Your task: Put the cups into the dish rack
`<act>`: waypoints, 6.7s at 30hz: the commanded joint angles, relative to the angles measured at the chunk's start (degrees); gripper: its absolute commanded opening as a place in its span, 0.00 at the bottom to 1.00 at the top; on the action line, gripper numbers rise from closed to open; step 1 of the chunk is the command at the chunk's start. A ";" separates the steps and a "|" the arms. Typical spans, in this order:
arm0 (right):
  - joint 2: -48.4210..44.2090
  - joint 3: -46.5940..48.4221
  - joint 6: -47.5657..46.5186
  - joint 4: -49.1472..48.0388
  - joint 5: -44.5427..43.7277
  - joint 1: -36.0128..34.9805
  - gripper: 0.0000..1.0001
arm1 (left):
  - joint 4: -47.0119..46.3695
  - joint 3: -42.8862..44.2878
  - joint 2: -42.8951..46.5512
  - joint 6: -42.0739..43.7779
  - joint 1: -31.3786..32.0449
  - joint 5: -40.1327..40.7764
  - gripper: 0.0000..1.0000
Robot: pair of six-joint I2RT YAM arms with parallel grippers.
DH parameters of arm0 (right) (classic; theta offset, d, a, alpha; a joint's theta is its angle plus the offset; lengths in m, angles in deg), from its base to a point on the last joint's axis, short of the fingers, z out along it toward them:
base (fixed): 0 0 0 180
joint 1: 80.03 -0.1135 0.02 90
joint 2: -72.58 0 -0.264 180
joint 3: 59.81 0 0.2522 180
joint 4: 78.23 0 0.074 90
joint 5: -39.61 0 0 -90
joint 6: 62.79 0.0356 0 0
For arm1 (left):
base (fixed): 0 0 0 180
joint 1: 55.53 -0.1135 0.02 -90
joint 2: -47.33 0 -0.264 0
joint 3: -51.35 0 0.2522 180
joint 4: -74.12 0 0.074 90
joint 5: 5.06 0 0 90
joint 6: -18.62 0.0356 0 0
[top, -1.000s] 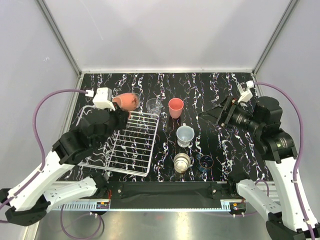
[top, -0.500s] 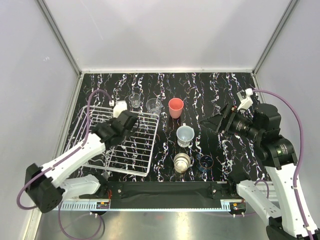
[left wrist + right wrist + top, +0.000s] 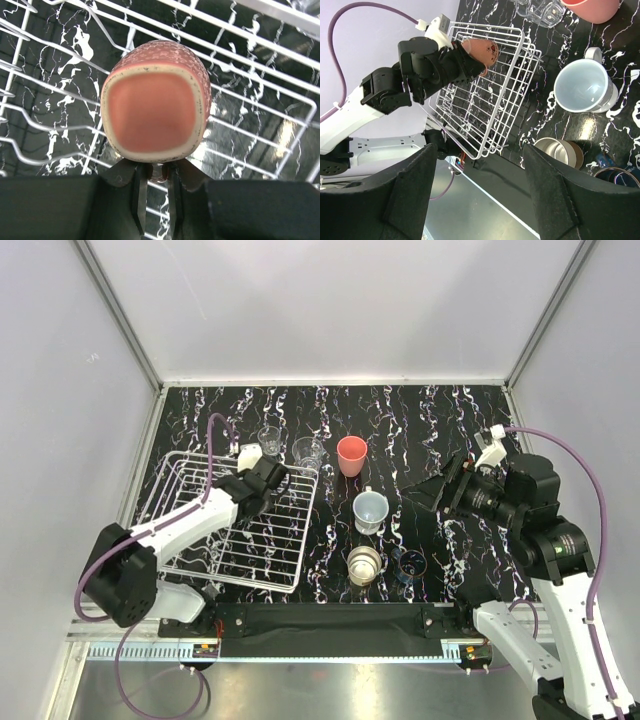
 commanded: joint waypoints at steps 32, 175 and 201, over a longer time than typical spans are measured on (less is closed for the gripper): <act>3.18 -8.50 -2.33 4.19 -7.18 -0.17 0.75 | -3.29 -1.63 2.25 -2.38 -3.77 0.08 0.78; 0.82 -14.38 -11.31 -57.81 -2.44 -21.62 0.00 | -59.97 -10.16 22.13 -37.89 4.57 -65.86 0.80; 0.12 -19.58 -6.82 -68.12 2.39 -21.71 0.00 | -69.30 -4.18 13.95 -41.32 13.02 -53.98 0.42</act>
